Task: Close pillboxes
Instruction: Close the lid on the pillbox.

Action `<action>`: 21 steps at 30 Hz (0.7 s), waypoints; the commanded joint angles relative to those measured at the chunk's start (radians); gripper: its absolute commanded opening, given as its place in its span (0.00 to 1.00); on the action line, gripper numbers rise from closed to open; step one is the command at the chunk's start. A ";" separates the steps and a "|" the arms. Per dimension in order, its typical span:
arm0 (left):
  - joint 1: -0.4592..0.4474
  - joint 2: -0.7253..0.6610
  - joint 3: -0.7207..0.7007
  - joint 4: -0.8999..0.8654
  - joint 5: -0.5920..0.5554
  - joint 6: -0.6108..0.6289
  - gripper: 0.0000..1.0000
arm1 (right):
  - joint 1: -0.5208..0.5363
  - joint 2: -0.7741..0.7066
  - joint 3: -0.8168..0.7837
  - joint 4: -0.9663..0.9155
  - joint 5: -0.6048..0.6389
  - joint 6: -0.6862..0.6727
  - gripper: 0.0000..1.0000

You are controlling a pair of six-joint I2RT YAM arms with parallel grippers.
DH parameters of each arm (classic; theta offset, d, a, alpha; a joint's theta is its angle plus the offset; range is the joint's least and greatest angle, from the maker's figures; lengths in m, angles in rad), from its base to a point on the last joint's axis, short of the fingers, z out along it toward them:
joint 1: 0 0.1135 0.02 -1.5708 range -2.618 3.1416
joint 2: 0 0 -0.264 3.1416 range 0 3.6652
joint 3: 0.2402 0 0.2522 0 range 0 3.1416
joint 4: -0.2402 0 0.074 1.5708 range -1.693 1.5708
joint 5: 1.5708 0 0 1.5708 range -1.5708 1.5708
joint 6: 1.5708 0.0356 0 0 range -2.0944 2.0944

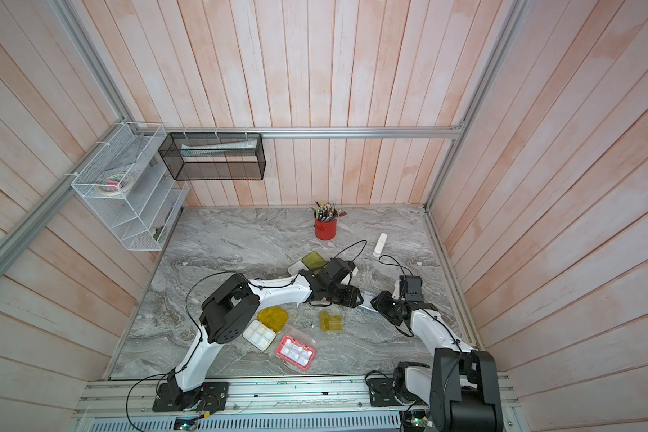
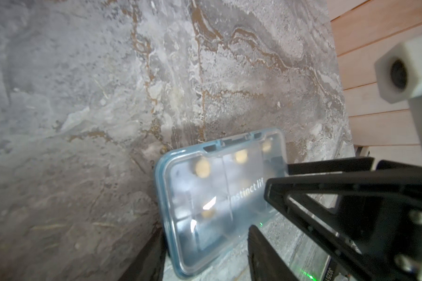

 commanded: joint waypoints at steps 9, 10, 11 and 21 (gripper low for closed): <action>-0.009 0.078 -0.008 -0.110 -0.013 0.023 0.53 | 0.026 0.059 -0.021 -0.066 0.076 -0.008 0.51; -0.009 0.079 -0.006 -0.115 -0.016 0.025 0.52 | 0.028 0.062 -0.020 -0.066 0.078 -0.008 0.51; -0.009 0.080 -0.006 -0.119 -0.020 0.028 0.51 | 0.029 0.065 -0.020 -0.066 0.081 -0.008 0.51; -0.011 0.084 -0.007 -0.166 -0.059 0.059 0.45 | 0.060 0.105 0.002 -0.078 0.119 -0.006 0.51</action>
